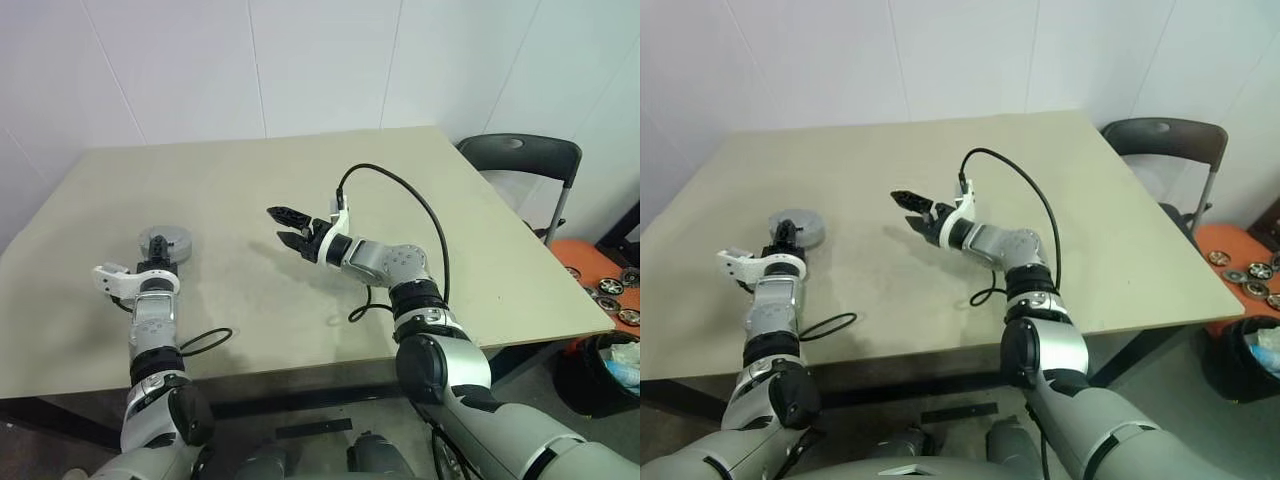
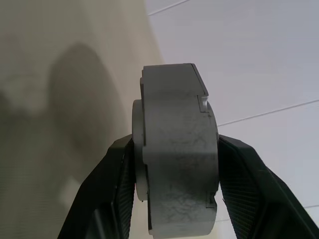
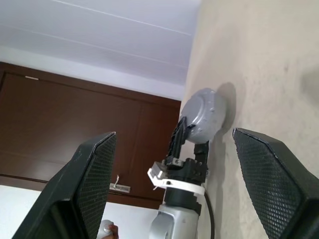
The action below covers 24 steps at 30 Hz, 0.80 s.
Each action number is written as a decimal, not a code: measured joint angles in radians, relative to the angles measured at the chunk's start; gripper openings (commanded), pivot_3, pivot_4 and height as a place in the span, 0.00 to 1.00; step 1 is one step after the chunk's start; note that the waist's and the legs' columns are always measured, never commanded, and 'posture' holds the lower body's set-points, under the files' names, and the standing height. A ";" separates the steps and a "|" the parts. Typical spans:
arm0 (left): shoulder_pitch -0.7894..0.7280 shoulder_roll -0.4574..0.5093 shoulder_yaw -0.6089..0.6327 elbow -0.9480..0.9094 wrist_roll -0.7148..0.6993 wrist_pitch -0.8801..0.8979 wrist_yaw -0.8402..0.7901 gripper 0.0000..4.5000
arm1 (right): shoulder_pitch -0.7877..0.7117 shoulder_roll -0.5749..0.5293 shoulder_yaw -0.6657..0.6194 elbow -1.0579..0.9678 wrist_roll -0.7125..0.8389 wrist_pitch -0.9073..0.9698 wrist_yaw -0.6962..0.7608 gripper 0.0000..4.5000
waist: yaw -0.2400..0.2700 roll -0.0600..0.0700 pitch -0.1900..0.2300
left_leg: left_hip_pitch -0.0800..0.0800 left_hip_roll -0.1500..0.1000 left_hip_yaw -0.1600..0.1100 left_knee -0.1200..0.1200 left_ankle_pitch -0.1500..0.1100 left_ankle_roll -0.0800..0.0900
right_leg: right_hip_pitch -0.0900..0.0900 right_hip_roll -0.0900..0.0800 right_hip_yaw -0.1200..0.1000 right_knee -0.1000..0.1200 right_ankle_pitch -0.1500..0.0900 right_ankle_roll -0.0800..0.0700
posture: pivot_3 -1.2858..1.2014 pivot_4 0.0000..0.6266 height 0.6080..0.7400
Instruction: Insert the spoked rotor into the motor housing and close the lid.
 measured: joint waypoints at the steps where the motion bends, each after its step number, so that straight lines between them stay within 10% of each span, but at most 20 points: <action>1: -0.002 0.001 -0.003 0.010 0.017 -0.007 0.003 0.47 | 0.003 0.000 0.000 -0.006 0.000 0.003 0.000 0.87 | -0.001 0.000 0.000 | 0.000 0.000 0.000 0.001 0.000 0.000 | 0.000 0.000 0.000 0.001 0.000 0.000 | 0.52 0.00 1.00; 7: -0.012 0.009 -0.037 0.043 0.098 -0.054 0.029 0.47 | 0.005 -0.001 0.003 -0.017 0.000 0.005 0.000 0.87 | -0.002 0.000 0.000 | 0.000 0.000 0.000 0.004 0.000 0.000 | 0.001 0.001 0.000 0.002 0.001 0.001 | 0.52 0.00 1.00; 15: -0.018 0.017 -0.073 0.066 0.180 -0.112 0.106 0.99 | 0.005 -0.005 0.018 -0.017 -0.007 0.003 0.006 0.87 | -0.003 0.000 -0.001 | 0.001 0.000 0.000 0.006 0.000 0.000 | 0.002 0.001 0.000 0.004 0.001 0.002 | 0.52 0.00 1.00; 24: -0.019 0.020 -0.104 0.069 0.268 -0.183 0.239 0.99 | 0.005 -0.007 0.023 -0.017 -0.011 -0.006 0.011 0.87 | -0.014 0.000 -0.002 | 0.003 0.005 0.001 0.005 0.000 0.000 | 0.002 0.006 0.001 0.004 0.002 0.001 | 0.52 0.00 1.00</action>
